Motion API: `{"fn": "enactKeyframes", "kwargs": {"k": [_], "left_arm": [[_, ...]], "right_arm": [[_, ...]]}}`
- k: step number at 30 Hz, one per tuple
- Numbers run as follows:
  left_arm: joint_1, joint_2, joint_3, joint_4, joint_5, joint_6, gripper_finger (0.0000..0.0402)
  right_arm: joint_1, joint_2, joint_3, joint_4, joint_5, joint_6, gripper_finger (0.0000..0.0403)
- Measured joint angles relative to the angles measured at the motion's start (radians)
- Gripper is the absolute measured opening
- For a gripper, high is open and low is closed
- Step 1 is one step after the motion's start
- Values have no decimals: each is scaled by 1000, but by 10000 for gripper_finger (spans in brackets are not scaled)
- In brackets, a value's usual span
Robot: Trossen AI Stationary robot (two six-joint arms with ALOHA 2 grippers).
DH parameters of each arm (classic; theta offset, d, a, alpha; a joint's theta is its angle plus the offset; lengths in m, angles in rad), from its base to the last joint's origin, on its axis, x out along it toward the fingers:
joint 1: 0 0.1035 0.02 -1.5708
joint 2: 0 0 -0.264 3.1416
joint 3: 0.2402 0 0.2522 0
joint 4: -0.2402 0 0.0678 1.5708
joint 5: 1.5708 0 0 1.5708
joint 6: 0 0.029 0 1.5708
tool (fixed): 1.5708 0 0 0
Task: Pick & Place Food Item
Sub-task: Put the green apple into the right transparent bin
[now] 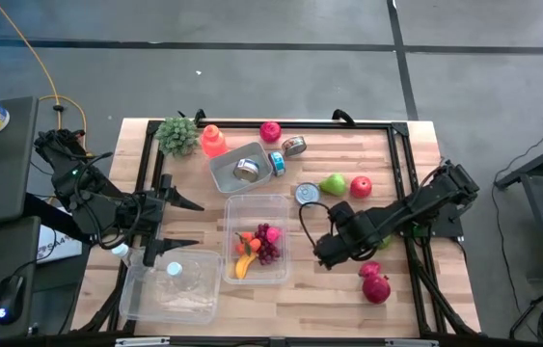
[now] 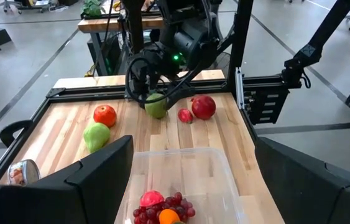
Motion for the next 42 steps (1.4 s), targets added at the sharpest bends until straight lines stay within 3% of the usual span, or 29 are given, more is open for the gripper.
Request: {"fn": "enactKeyframes", "kwargs": {"k": [12, 21, 27, 31, 34, 36, 39, 42], "left_arm": [[0, 0, 0, 3, 0, -2, 327], [0, 0, 0, 3, 0, -8, 327], [0, 0, 0, 3, 0, -11, 327], [0, 0, 0, -2, 0, -24, 327], [0, 0, 0, -6, 0, -26, 327], [0, 0, 0, -11, 0, -27, 327], [0, 0, 0, -12, 0, -28, 327], [0, 0, 0, -12, -1, -22, 327]], "right_arm": [[-2, 0, -1, -2, 27, 184, 387], [29, 0, -1, -2, 88, 96, 386], [57, -35, -21, -1, 33, 123, 386], [111, -161, -125, -3, 49, 302, 386], [173, -276, -253, -2, 71, 564, 386], [207, -339, -334, 21, 21, 713, 386], [223, -398, -434, 110, -127, 735, 386], [222, -414, -498, 126, -157, 750, 386]]}}
